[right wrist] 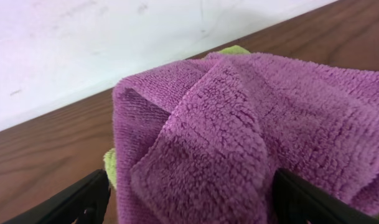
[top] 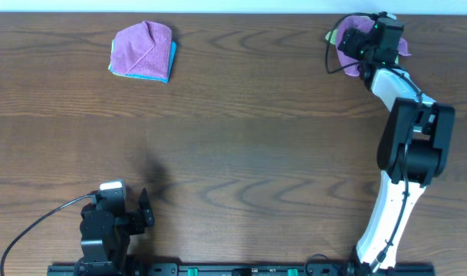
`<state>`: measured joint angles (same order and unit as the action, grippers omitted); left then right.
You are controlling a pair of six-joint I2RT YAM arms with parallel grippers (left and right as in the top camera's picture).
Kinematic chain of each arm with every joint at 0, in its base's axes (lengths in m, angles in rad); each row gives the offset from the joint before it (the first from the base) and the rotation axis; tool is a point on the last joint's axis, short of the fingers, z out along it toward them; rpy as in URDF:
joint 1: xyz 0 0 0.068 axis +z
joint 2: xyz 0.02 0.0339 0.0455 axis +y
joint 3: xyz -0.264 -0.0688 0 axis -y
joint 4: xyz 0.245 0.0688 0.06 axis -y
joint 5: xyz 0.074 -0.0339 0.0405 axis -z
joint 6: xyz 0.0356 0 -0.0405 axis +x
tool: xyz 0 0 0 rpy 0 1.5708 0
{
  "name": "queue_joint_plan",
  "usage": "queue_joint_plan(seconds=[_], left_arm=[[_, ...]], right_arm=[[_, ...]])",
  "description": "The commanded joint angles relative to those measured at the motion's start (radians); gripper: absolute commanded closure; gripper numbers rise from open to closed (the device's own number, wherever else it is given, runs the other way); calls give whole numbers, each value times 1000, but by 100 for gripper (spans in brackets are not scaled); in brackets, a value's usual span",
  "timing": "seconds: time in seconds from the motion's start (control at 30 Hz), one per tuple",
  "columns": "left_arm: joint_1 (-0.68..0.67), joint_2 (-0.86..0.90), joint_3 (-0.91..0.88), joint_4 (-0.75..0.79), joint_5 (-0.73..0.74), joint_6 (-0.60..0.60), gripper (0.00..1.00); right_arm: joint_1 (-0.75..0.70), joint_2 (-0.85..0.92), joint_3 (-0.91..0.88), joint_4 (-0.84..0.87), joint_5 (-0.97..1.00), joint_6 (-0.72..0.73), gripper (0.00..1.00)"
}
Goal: Fold the cloth
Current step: 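Grasp the purple cloth with the right gripper, then drag the purple cloth toward the table center with the right gripper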
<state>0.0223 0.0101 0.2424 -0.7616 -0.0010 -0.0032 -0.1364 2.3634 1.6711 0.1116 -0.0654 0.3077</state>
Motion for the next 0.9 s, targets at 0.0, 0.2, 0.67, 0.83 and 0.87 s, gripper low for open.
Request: queue_joint_plan(seconds=[0.0,0.2,0.67,0.83,0.87], left_arm=[[-4,-6,0,-1,-9,-4,5],[-4,-6,0,-1,-9,-4,5],[-4,-6,0,-1,-9,-4,5],[-4,-6,0,-1,-9,-4,5],[-4,-6,0,-1,-9,-4,5]], right_arm=[[-8,52,15,3,16,14,21],[-6,56,16,46,4,13,58],[10,-152,19,-60,-40,-23,99],[30,-279,19,-209,-40,-97,99],[33,-302,19,-238,-40,-106,99]])
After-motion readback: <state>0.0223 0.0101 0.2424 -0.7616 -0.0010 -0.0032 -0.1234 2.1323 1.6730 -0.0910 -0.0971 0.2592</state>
